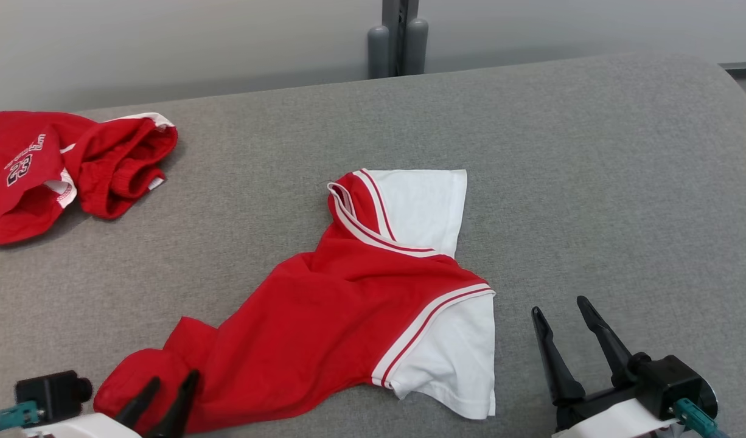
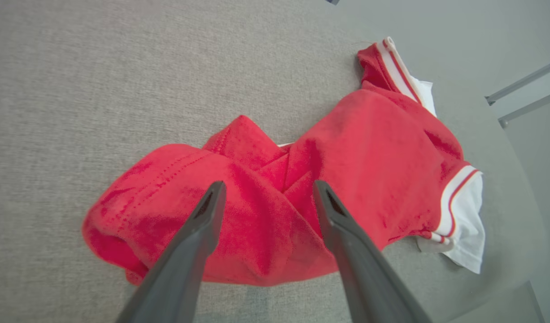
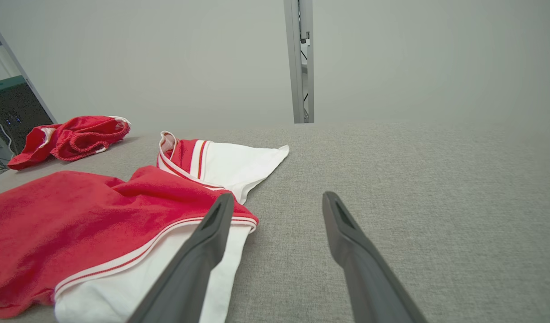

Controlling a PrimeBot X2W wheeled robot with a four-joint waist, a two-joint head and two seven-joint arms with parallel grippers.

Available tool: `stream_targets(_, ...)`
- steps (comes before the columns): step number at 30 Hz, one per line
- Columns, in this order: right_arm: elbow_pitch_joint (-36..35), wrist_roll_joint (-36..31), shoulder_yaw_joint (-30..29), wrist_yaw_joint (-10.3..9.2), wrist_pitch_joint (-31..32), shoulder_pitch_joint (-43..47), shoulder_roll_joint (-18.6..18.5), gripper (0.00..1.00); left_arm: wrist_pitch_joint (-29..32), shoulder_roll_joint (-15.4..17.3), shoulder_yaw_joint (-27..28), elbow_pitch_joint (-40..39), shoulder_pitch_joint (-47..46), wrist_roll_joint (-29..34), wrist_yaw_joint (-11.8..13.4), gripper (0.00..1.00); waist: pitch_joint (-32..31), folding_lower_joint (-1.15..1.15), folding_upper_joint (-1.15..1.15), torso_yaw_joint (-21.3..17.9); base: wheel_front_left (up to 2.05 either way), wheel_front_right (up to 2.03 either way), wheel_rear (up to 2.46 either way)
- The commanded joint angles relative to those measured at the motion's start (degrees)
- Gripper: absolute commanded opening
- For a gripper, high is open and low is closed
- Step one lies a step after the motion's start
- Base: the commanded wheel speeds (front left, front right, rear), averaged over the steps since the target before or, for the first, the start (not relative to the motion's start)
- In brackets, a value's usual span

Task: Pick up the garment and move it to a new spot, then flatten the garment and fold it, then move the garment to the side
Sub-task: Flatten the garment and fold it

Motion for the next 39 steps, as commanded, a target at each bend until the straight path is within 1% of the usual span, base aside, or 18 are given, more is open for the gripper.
stream_targets(1, -0.03, 0.39, -0.3, 0.01, -0.03, -0.32, -0.35, 1.0, 1.57, -0.18, -1.34, -0.48, -1.21, 0.54, -0.55, 1.0, 0.43, 0.0, 0.0, -0.92, 0.0, 0.0, 0.0)
stream_targets(5, -0.22, 0.64, -0.48, 0.01, -0.03, -0.67, -0.31, 1.0, 4.59, -0.4, -3.3, 1.16, -2.39, 0.54, -0.15, 1.0, 1.17, 0.0, 0.0, -1.93, 0.0, 0.0, 0.0)
stream_targets(6, -0.25, 0.75, -0.41, 0.01, -0.03, -0.81, -0.32, 1.0, 5.46, -0.42, -3.98, 2.32, -2.69, 0.7, 0.04, 0.96, 1.32, 0.0, 0.0, -2.13, 0.0, 0.0, 0.0)
stream_targets(7, -0.25, 0.83, -0.4, 0.01, -0.03, -0.85, -0.33, 1.0, 5.94, -0.64, -4.24, 3.47, -3.22, 0.98, 0.12, 0.49, 1.43, 0.0, 0.0, -2.29, 0.0, 0.0, 0.0)
stream_targets(8, -0.23, 0.9, -0.3, 0.01, -0.02, -0.88, -0.31, 1.0, 6.37, -1.15, -4.33, 4.72, -3.78, 0.75, 0.18, 0.07, 1.52, 0.0, 0.0, -2.43, 0.0, 0.0, 0.0)
stream_targets(9, -0.22, 1.03, -0.33, 0.01, -0.03, -1.03, -0.32, 1.0, 6.91, -1.29, -4.89, 6.01, -4.35, 1.08, 0.01, 0.0, 1.58, 0.0, 0.0, -2.61, 0.0, 0.0, 0.0)
stream_targets(13, -0.31, 1.07, -0.66, 0.01, -0.03, -1.39, -0.32, 1.0, 7.3, -2.53, -5.36, 8.95, -5.74, 0.95, -1.69, 0.0, 1.63, 0.0, 0.0, -3.28, 0.0, 0.0, 0.0)
stream_targets(15, -0.32, 1.04, -0.85, 0.01, -0.03, -1.31, -0.32, 1.0, 5.74, -2.89, -4.27, 9.75, -6.65, 1.32, -1.9, 0.0, 1.59, 0.0, 0.0, -3.53, 0.0, 0.0, 0.0)
stream_targets(19, -0.44, 0.94, -1.14, 0.01, -0.03, -0.92, -0.31, 1.0, 0.73, -4.11, -0.49, 10.74, -7.68, 1.52, -0.59, 0.0, 1.54, 0.0, 0.0, -3.6, 0.0, 0.0, 0.0)
stream_targets(24, -0.42, 0.51, -1.12, 0.01, -0.03, -0.93, -0.34, 1.0, -2.05, -5.27, 1.81, 12.48, -10.52, 2.1, 0.57, 0.0, 1.71, 0.0, 0.0, -3.29, 0.0, 0.0, 0.0)
stream_targets(28, -0.57, 0.27, -0.93, 0.01, -0.03, -1.83, -0.32, 1.0, -2.28, -6.85, 2.23, 15.85, -14.2, 2.57, 0.8, 0.0, 2.33, 0.0, 0.0, -3.16, 0.0, 0.0, 0.0)
stream_targets(31, -0.6, 0.01, -0.86, 0.01, -0.03, -1.88, -0.33, 1.0, -1.64, -9.06, 1.17, 19.83, -16.71, 2.71, -0.22, 0.0, 2.78, 0.0, 0.0, -3.22, 0.0, 0.0, 0.0)
stream_targets(32, -0.53, -0.11, -0.8, 0.01, -0.02, -1.87, -0.32, 1.0, -1.44, -9.77, 1.04, 21.32, -17.25, 2.36, -0.65, 0.2, 2.88, 0.0, 0.0, -3.3, 0.0, 0.0, 0.0)
stream_targets(33, -0.47, -0.18, -0.71, 0.01, -0.03, -1.89, -0.33, 1.0, -1.51, -9.96, 0.87, 22.76, -17.82, 2.68, -0.88, 1.0, 3.0, 0.0, 0.0, -3.47, 0.0, 0.0, 0.0)
stream_targets(36, -0.37, -0.1, -1.06, 0.01, -0.03, -1.59, -0.34, 1.0, -3.51, -10.59, 1.72, 24.62, -17.91, 2.63, -2.1, 1.0, 3.03, 0.0, 0.0, -3.88, 0.0, 0.0, 0.0)
stream_targets(37, -0.41, -0.06, -1.16, 0.01, -0.03, -1.34, -0.33, 1.0, -4.66, -10.17, 2.37, 24.68, -16.91, 2.61, -2.15, 1.0, 2.97, 0.0, 0.0, -3.97, 0.0, 0.0, 0.0)
stream_targets(38, -0.46, -0.06, -1.14, 0.01, -0.03, -1.04, -0.32, 1.0, -6.03, -9.55, 3.35, 24.45, -15.73, 2.54, -1.9, 1.0, 2.89, 0.0, 0.0, -4.06, 0.0, 0.0, 0.0)
stream_targets(39, -0.52, -0.09, -1.23, 0.01, -0.03, -0.7, -0.3, 1.0, -8.45, -8.67, 5.96, 22.9, -12.91, 1.89, -1.11, 1.0, 2.74, 0.0, 0.0, -4.1, 0.0, 0.0, 0.0)
